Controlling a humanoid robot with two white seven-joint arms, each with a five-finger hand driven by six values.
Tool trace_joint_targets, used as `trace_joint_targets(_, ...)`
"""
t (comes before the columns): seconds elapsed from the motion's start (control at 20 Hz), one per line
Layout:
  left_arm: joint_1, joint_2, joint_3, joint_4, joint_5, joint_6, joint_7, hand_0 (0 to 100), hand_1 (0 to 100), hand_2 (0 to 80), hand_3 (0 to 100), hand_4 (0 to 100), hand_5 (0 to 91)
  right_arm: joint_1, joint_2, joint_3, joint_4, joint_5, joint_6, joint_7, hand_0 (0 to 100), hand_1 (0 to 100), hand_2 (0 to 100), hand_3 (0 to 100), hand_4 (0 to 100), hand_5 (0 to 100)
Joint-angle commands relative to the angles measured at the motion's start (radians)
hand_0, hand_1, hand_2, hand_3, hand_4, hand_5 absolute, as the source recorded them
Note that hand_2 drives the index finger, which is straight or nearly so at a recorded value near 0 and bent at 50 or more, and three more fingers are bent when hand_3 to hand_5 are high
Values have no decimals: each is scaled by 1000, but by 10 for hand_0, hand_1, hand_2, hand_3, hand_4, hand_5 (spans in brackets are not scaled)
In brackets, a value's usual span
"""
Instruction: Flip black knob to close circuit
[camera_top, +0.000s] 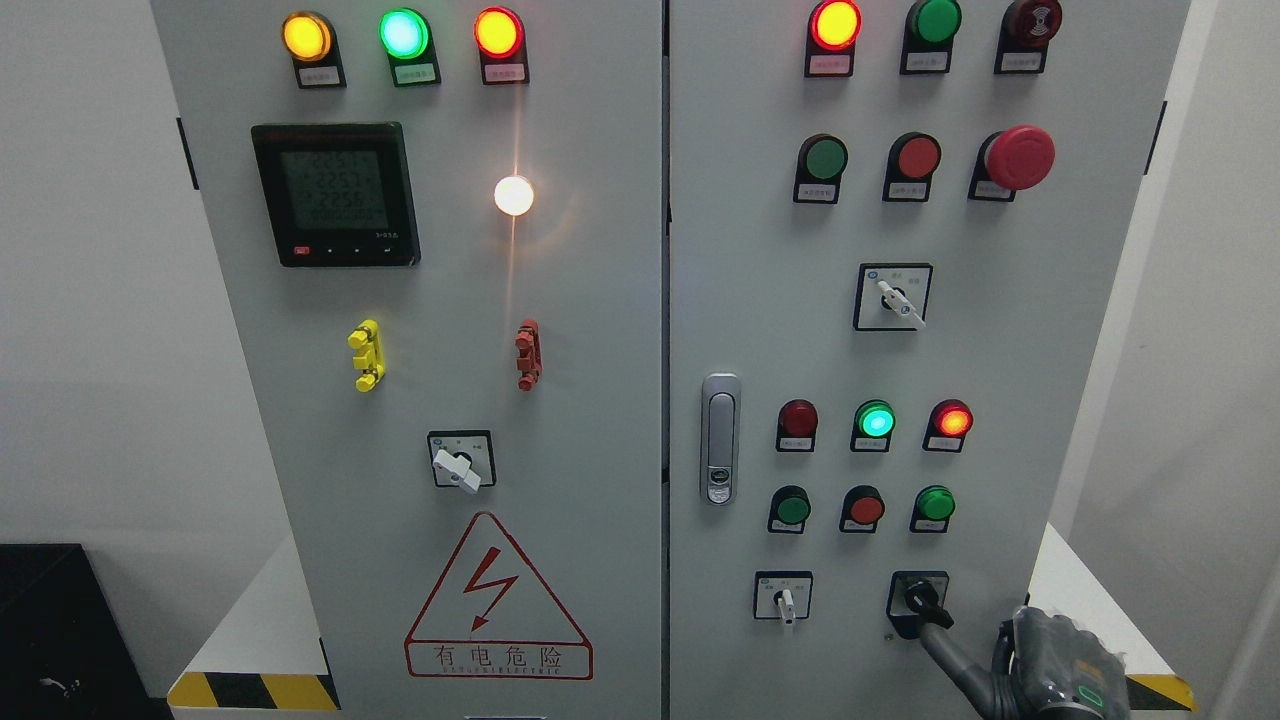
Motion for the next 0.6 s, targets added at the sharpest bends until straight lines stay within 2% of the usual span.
trace_joint_targets(0.0,22,0,0,-23,0,0,0,120,556,0,0,0,0,10,3,2,-21,-1,1,-4,0,0,909,1000,929,1000)
trace_joint_targets(0.55,22,0,0,-23,0,0,0,120,556,0,0,0,0,59,4,89,-46,0,3,-10,0,0,908,1000,928,1000)
